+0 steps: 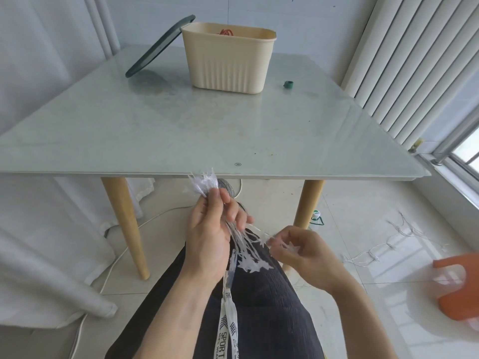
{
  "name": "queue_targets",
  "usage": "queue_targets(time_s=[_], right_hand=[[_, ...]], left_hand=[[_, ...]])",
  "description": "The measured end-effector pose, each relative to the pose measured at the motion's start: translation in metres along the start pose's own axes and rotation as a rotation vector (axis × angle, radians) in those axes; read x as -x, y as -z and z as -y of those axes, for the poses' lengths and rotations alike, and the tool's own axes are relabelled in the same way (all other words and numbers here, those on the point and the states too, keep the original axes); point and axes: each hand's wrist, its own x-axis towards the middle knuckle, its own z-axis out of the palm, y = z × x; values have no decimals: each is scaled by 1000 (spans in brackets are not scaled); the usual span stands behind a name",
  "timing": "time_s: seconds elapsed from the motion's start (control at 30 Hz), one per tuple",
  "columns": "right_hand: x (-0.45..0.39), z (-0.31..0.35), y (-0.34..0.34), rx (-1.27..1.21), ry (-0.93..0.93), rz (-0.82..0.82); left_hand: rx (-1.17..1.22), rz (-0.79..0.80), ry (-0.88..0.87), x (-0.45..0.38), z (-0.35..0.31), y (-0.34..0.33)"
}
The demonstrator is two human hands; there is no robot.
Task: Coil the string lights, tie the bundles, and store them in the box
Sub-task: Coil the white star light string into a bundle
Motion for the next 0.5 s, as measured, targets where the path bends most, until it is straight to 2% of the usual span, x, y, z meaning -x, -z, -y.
queue_targets(time_s=[0.13,0.23,0.4,0.5], right_hand=[[5,-12,9,-209,-16,79],[13,-30,18,-213,-51,96],[27,-55,41,-212,-159,-77],[30,-56,48,-243,-136,-142]], left_hand=[[31,-50,45,-1,-2,3],[29,-60,52,-5,-11,8],[-42,-59,54,-6,-16,12],[-65,-38,83,-2,-9,10]])
